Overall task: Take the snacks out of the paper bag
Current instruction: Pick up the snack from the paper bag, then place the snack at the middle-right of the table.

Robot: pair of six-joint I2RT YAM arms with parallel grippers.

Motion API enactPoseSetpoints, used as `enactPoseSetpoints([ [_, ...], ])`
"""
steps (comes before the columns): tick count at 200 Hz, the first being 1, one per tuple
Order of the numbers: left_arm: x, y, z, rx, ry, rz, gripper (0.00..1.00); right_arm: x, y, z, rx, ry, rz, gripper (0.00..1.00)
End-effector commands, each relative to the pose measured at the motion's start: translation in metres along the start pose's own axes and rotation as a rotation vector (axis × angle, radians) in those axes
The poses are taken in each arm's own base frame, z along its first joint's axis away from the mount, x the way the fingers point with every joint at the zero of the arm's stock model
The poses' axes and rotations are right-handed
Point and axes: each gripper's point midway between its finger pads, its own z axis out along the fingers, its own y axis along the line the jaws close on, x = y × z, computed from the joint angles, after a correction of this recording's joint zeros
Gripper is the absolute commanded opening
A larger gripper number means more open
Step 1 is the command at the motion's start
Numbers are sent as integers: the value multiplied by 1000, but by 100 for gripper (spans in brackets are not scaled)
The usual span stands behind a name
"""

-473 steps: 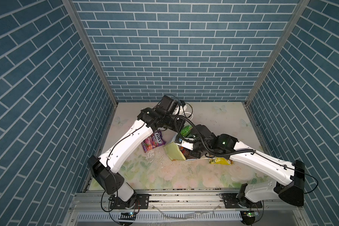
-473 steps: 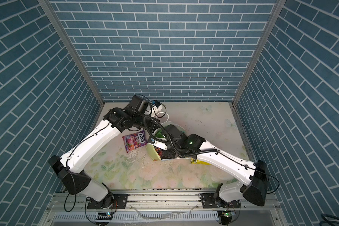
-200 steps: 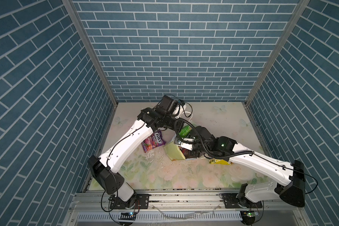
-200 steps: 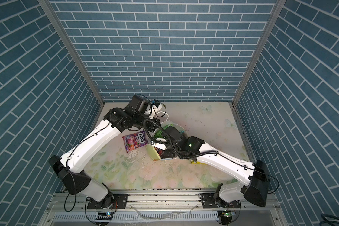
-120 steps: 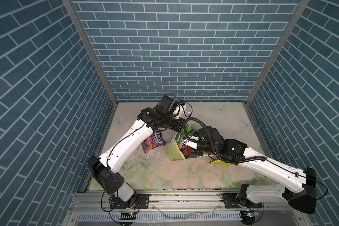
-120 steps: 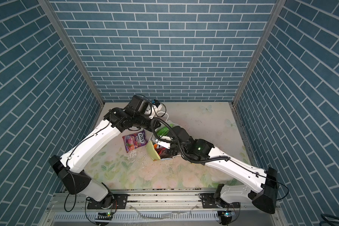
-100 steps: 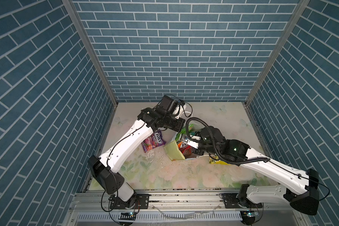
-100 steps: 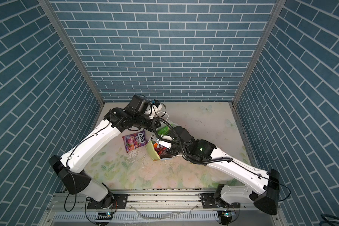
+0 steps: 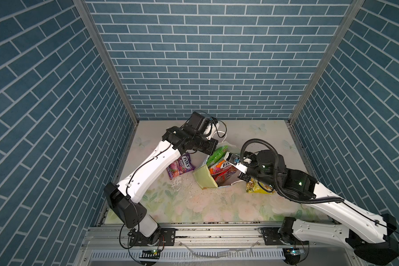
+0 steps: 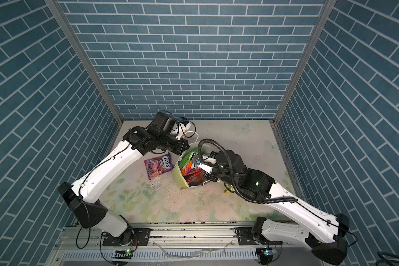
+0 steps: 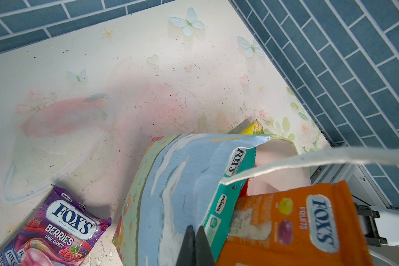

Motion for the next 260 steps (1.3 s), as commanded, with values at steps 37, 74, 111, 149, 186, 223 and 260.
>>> enactPoseSetpoints([
  [37, -9, 2, -5, -11, -30, 0, 0, -47, -56, -49, 218, -200, 79, 0],
  [74, -10, 1, -5, -10, -33, -1, 0, -68, -84, -81, 314, -283, 101, 0],
  [111, -8, 3, -4, -16, -28, -3, 0, -77, -115, -116, 450, -320, 124, 0],
  [149, -5, 7, -3, -37, -21, -1, 0, -58, -147, -137, 643, -201, 147, 0],
  [186, -7, 6, -4, -33, -27, 0, 0, -20, -167, -145, 830, 26, 171, 0],
  [223, -8, 5, -6, -30, -28, 4, 0, 16, -174, -161, 919, 178, 266, 0],
  [260, -4, 5, -8, -32, -27, 4, 0, 62, -164, -151, 825, 332, 438, 0],
])
